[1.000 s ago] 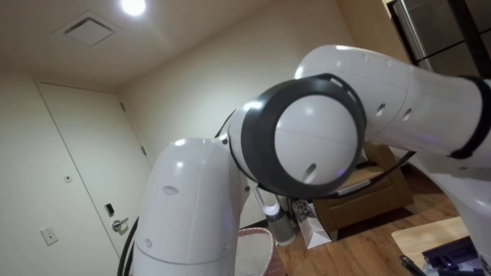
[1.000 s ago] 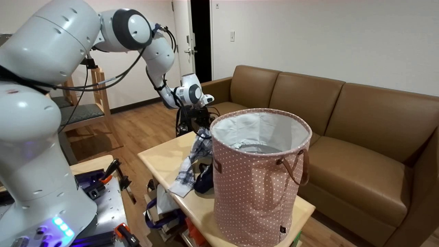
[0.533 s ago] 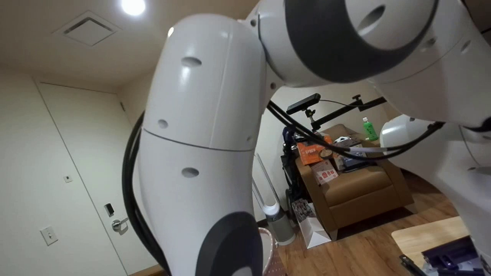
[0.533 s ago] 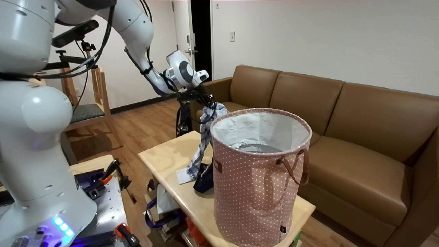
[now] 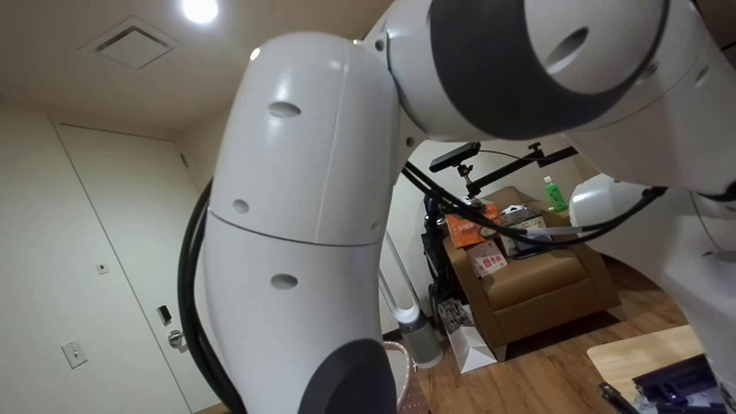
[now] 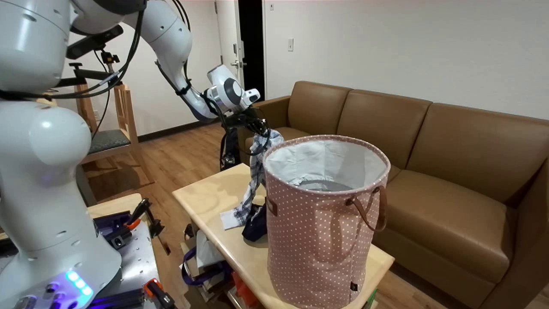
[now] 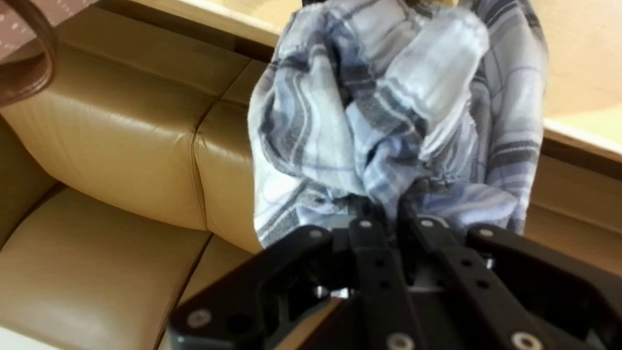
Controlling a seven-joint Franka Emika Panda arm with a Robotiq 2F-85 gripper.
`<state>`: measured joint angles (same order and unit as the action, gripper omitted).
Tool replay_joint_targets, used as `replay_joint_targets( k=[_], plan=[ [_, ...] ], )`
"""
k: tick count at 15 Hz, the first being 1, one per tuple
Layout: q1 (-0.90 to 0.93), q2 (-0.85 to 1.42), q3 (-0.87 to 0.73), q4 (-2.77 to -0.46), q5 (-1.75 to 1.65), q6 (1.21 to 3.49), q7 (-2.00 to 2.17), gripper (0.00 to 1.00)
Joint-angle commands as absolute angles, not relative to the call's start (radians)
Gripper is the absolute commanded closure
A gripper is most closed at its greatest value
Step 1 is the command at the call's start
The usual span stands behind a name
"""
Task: Put the pajama pants into the laundry bin
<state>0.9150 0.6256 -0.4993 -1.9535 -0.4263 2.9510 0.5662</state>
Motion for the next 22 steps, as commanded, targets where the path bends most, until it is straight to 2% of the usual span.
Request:
replay_joint_targets(
  k=[1,7,8,10,14,18,22],
  plan=[
    [1.105,0.492,-0.729,-2.056,-0.469,3.024,0.699,0.93],
    [1.455,0.412,-1.222,-2.117,-0.693,3.075,0.941,0.93],
    [1.388,0.455,-1.121,-2.075,-0.555,3.034,0.828,0.9],
    [1.448,0.434,-1.213,-2.102,-0.594,3.052,0.848,0.9],
    [1.46,0.404,-1.214,-2.118,-0.567,3.029,0.843,0.93],
    [1.472,0.185,-1.204,-2.187,-0.417,3.006,0.731,0.94],
    [1.611,0.049,-1.416,-2.213,-0.5,2.955,0.863,0.94]
  ],
)
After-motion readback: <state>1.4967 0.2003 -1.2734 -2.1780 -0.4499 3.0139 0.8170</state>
